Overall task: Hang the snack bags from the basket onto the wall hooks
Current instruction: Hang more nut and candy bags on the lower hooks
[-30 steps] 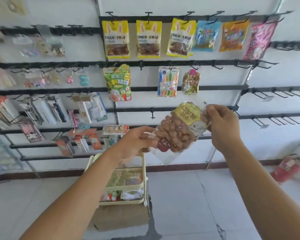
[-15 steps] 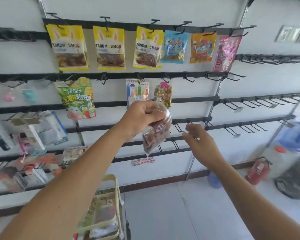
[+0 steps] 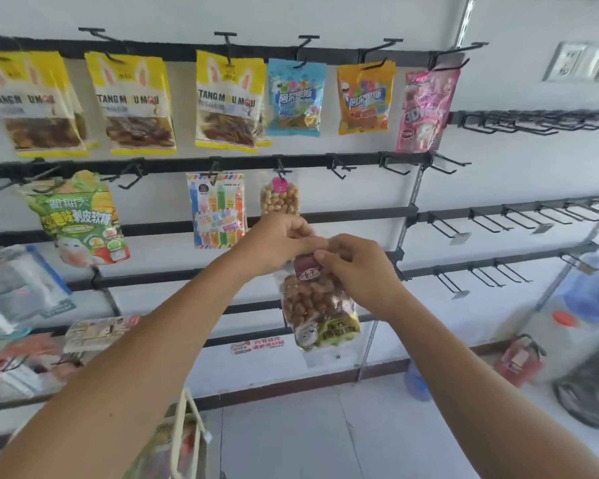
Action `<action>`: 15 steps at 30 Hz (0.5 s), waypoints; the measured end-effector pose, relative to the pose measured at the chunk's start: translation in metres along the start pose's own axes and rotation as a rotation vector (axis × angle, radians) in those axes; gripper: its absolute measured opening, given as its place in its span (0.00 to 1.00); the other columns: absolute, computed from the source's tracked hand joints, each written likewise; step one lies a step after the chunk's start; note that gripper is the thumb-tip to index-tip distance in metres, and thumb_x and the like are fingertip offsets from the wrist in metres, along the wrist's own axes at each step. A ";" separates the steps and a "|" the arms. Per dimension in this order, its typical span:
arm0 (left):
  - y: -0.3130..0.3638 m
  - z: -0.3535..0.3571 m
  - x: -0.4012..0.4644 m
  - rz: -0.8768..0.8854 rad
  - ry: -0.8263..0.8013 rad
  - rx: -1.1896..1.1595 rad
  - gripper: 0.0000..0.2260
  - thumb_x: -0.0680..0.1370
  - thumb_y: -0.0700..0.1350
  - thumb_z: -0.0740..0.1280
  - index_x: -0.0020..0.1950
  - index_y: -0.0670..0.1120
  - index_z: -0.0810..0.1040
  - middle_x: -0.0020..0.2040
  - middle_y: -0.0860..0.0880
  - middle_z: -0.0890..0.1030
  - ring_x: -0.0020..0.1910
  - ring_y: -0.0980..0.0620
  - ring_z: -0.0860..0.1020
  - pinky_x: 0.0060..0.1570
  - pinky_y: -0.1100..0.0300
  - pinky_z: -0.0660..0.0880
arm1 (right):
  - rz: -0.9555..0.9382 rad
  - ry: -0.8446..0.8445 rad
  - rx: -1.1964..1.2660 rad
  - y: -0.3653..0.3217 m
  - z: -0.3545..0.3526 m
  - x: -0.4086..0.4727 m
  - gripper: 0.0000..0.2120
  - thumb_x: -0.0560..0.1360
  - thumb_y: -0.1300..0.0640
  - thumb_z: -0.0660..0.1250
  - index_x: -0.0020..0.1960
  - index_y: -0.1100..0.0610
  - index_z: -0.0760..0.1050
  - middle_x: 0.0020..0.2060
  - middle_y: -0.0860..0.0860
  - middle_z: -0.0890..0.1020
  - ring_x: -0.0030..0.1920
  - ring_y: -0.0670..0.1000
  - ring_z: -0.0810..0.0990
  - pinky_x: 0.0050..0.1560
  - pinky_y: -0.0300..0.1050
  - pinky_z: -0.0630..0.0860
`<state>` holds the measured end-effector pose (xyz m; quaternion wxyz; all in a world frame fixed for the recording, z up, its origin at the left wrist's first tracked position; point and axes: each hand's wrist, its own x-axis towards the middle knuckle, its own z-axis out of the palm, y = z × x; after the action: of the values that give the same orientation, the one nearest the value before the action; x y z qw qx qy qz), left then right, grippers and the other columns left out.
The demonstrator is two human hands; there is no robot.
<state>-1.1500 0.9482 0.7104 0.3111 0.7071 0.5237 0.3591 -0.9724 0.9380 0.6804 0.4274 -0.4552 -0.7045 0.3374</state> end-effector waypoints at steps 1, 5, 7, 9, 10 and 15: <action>-0.002 0.007 0.007 -0.050 -0.009 -0.114 0.07 0.75 0.48 0.74 0.47 0.45 0.84 0.43 0.48 0.86 0.42 0.55 0.82 0.46 0.61 0.77 | 0.006 0.014 0.029 0.008 -0.009 0.007 0.03 0.78 0.54 0.70 0.46 0.52 0.82 0.40 0.48 0.86 0.38 0.45 0.83 0.38 0.39 0.77; -0.009 0.037 0.032 -0.147 0.082 -0.460 0.04 0.76 0.38 0.72 0.47 0.48 0.84 0.44 0.50 0.86 0.46 0.53 0.83 0.50 0.57 0.79 | 0.002 0.054 0.101 0.035 -0.043 0.038 0.04 0.78 0.56 0.70 0.44 0.51 0.82 0.39 0.44 0.86 0.41 0.41 0.83 0.43 0.36 0.78; -0.008 0.054 0.042 -0.185 0.135 -0.520 0.04 0.78 0.39 0.70 0.46 0.48 0.83 0.41 0.53 0.86 0.44 0.55 0.83 0.42 0.62 0.78 | -0.009 0.035 0.118 0.046 -0.052 0.051 0.05 0.78 0.55 0.69 0.44 0.48 0.81 0.39 0.43 0.86 0.42 0.42 0.83 0.43 0.38 0.78; -0.007 0.067 0.051 -0.210 0.163 -0.600 0.04 0.79 0.40 0.69 0.47 0.47 0.83 0.42 0.52 0.86 0.45 0.53 0.83 0.43 0.60 0.80 | -0.016 0.022 0.158 0.054 -0.057 0.062 0.06 0.78 0.55 0.69 0.43 0.47 0.81 0.39 0.44 0.86 0.40 0.42 0.83 0.41 0.38 0.77; -0.008 0.071 0.056 -0.205 0.183 -0.647 0.04 0.79 0.40 0.69 0.48 0.46 0.84 0.43 0.50 0.86 0.45 0.52 0.84 0.45 0.58 0.80 | -0.024 0.011 0.173 0.058 -0.058 0.067 0.06 0.78 0.56 0.69 0.43 0.48 0.80 0.38 0.44 0.86 0.39 0.42 0.83 0.40 0.37 0.76; -0.013 0.084 0.088 -0.236 0.318 -0.631 0.05 0.80 0.42 0.68 0.48 0.44 0.84 0.40 0.49 0.86 0.40 0.53 0.84 0.39 0.60 0.80 | -0.015 -0.045 0.174 0.079 -0.062 0.094 0.06 0.78 0.58 0.68 0.43 0.54 0.81 0.37 0.47 0.85 0.36 0.44 0.82 0.39 0.41 0.76</action>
<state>-1.0696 1.0310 0.6691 0.4678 0.4466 0.5069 0.5700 -0.9090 1.0593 0.6650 0.4517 -0.4034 -0.6853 0.4045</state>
